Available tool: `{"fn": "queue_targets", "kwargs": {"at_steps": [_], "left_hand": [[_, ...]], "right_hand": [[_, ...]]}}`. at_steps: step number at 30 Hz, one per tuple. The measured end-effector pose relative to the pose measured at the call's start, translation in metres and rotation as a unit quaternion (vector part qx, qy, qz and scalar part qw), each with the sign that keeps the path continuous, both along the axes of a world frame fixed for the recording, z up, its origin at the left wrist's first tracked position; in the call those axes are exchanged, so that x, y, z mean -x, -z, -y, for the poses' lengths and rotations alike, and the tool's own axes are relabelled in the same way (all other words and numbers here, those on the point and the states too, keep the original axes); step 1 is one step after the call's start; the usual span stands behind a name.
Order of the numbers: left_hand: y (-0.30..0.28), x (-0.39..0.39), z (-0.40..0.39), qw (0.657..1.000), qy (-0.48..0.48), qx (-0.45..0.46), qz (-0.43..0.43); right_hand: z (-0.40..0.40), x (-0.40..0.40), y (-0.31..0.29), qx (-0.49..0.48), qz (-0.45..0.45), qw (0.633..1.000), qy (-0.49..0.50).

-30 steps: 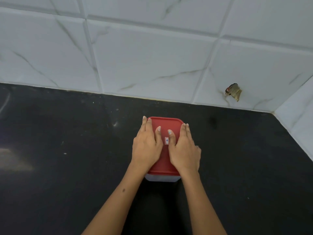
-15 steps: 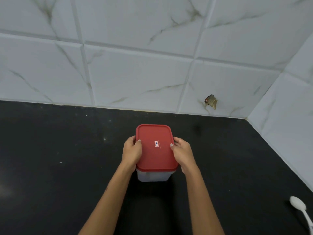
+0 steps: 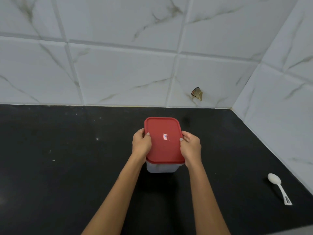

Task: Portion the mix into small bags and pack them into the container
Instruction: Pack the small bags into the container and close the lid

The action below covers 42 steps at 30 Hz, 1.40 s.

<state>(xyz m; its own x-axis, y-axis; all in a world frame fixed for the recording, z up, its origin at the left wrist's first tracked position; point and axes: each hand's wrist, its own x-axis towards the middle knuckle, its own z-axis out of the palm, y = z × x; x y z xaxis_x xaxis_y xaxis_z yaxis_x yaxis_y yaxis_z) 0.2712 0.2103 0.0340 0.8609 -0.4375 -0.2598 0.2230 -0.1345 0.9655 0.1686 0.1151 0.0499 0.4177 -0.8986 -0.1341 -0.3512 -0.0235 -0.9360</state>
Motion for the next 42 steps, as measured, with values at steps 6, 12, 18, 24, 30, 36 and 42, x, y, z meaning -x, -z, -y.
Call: {"fn": "queue_targets", "kwargs": {"at_steps": [6,12,18,24,30,36,42], "left_hand": [[0.005,0.015,0.009,0.999,0.006,-0.039,-0.012],[0.004,0.023,0.015,0.998,-0.019,-0.065,-0.011],[-0.009,0.034,0.016,0.991,-0.023,-0.130,0.034],[-0.042,0.100,0.029,0.960,-0.156,-0.016,0.232],[-0.015,0.194,0.116,0.979,0.004,0.055,0.198],[0.031,0.281,0.187,0.974,0.221,-0.045,-0.015],[0.046,0.334,0.221,0.957,0.269,-0.075,-0.079]], "right_hand": [[0.008,0.016,0.006,-0.001,-0.024,1.000,-0.012],[0.017,0.021,0.007,-0.012,-0.036,0.998,-0.041],[0.024,0.032,0.003,-0.035,-0.016,0.996,-0.084],[0.060,0.088,-0.006,-0.027,0.025,0.996,-0.079],[0.123,0.188,-0.003,0.028,0.020,0.998,0.046],[0.170,0.270,0.011,0.045,-0.052,0.986,0.149],[0.195,0.311,0.039,0.030,-0.128,0.981,0.144]]}}
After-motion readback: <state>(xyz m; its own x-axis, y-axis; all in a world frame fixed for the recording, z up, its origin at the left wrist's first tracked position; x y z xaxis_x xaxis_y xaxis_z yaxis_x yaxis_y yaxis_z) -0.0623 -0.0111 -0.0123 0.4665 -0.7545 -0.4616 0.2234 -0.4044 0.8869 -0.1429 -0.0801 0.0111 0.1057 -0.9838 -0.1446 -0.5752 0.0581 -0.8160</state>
